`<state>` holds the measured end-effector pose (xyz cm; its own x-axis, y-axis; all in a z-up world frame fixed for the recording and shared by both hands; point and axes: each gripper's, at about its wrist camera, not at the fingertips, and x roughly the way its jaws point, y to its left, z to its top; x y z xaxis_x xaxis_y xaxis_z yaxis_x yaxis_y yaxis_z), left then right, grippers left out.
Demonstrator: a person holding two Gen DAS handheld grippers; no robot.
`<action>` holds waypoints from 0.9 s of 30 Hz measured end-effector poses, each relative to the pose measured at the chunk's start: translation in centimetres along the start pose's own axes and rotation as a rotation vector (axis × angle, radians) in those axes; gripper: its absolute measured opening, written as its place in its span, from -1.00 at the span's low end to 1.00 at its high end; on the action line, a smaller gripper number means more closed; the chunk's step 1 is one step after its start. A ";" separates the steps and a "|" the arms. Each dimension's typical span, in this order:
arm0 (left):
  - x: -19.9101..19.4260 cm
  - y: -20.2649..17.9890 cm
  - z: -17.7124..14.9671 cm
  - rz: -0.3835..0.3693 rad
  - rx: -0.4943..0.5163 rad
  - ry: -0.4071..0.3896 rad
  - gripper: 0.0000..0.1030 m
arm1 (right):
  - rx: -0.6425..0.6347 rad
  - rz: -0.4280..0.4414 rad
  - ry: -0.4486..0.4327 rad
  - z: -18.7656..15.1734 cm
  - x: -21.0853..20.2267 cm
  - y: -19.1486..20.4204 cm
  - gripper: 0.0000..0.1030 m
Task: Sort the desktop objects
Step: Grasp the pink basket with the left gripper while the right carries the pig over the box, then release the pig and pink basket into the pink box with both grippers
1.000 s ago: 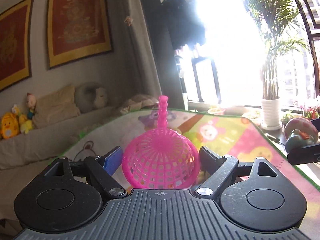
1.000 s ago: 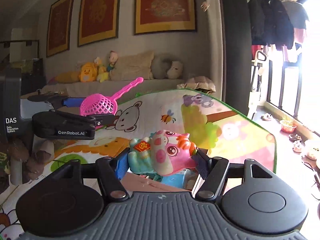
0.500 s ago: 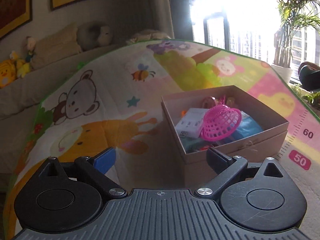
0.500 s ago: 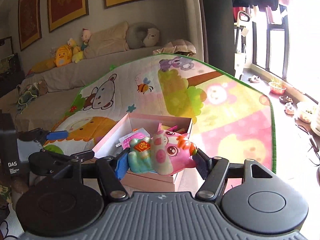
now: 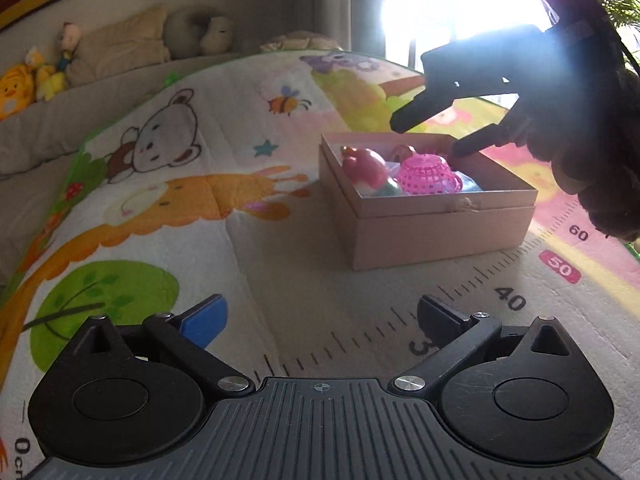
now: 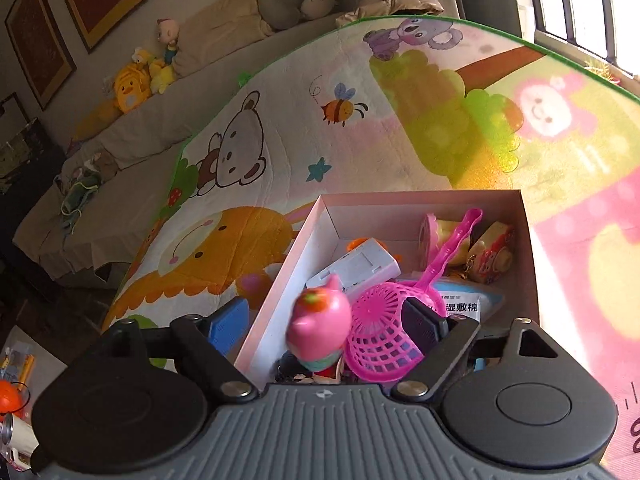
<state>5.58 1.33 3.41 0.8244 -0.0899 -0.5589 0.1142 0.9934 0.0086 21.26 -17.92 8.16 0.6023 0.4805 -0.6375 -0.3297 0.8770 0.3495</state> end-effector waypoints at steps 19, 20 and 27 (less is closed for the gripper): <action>-1.8 -3.8 -3.8 0.045 -0.009 0.097 1.00 | -0.063 -0.278 0.027 -18.9 -8.1 0.1 1.00; -1.7 -3.7 -3.8 0.053 -0.018 0.101 1.00 | -0.058 -0.293 0.028 -19.0 -7.8 0.1 1.00; -1.1 -3.5 -4.3 0.119 -0.041 0.111 1.00 | -0.068 -0.338 -0.020 -19.3 -7.2 0.4 1.00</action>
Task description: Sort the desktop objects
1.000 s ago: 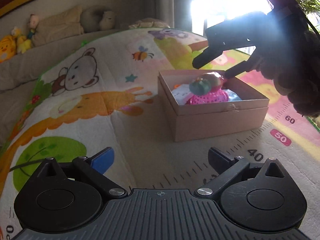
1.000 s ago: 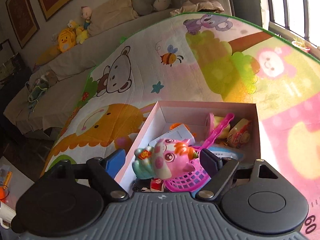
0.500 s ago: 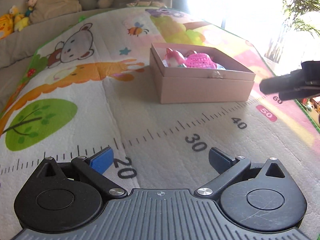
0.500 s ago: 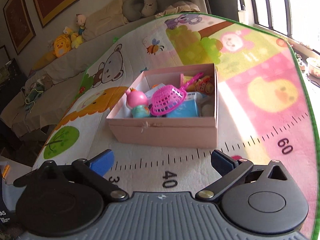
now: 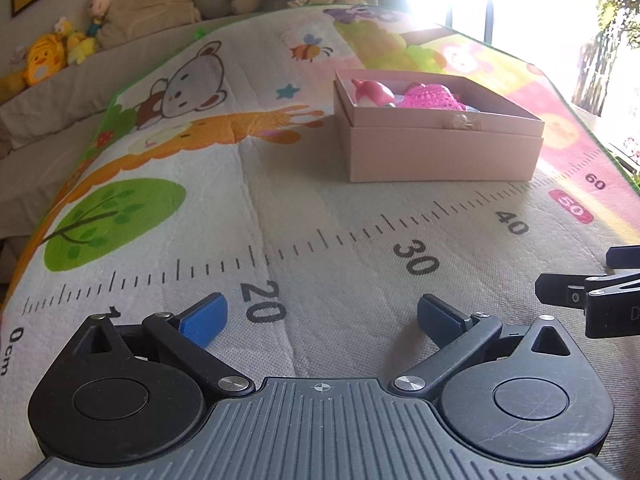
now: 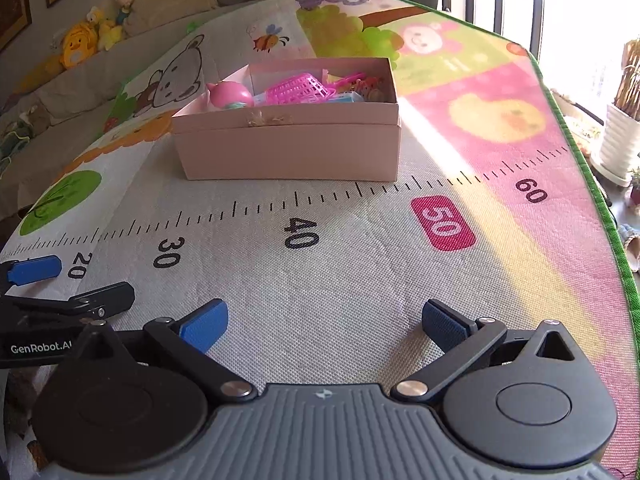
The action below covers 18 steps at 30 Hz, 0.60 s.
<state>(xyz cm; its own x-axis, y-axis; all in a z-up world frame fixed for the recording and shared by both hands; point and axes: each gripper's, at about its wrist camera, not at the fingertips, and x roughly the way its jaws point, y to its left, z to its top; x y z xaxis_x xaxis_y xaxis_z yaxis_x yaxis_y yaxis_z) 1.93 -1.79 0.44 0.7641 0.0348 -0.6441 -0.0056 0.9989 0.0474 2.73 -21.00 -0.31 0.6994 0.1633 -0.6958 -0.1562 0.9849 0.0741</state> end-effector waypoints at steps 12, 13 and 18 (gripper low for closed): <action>1.2 0.1 0.6 0.020 -0.043 -0.004 1.00 | -0.008 -0.100 -0.050 1.2 2.6 1.2 1.00; 1.2 0.1 0.6 0.018 -0.045 -0.003 1.00 | -0.011 -0.097 -0.063 0.9 2.5 1.1 1.00; 1.2 0.2 0.6 0.015 -0.049 -0.002 1.00 | -0.027 -0.079 -0.076 0.6 2.3 0.9 1.00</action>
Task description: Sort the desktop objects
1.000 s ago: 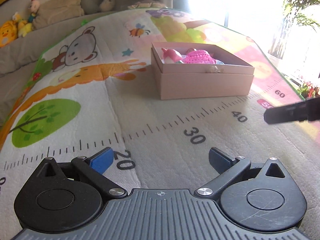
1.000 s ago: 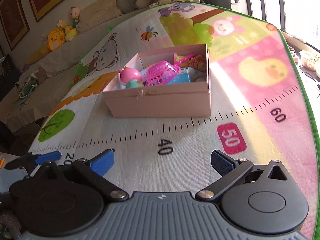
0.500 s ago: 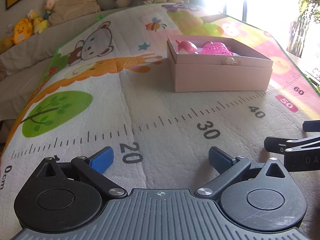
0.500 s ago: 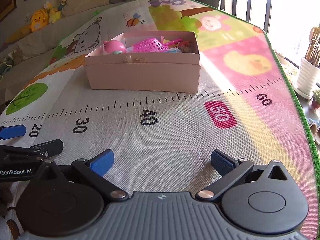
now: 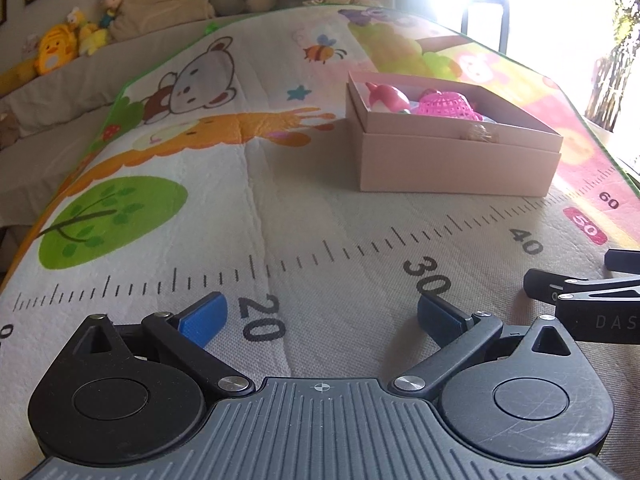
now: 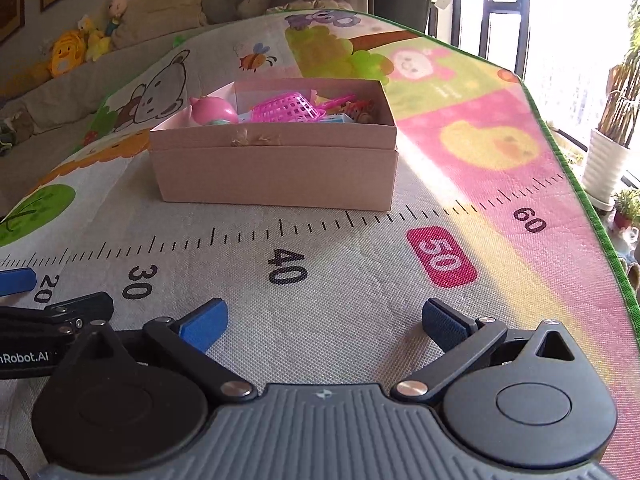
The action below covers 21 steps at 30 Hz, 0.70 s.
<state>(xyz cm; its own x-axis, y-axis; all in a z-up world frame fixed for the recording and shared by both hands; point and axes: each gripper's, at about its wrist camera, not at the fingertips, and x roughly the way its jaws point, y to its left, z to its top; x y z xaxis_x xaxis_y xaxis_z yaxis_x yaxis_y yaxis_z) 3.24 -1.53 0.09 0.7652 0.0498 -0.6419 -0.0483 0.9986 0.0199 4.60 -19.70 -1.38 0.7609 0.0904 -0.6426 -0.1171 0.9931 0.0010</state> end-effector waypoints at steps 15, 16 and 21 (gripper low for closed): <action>0.0 0.1 0.1 -0.002 0.000 0.001 1.00 | 0.006 0.004 -0.001 0.0 0.0 -0.2 1.00; 0.0 0.1 0.1 -0.003 -0.001 0.001 1.00 | 0.007 0.004 -0.001 0.0 0.0 -0.2 1.00; 0.0 0.1 0.1 -0.003 -0.001 0.001 1.00 | 0.007 0.004 -0.001 0.0 0.0 -0.2 1.00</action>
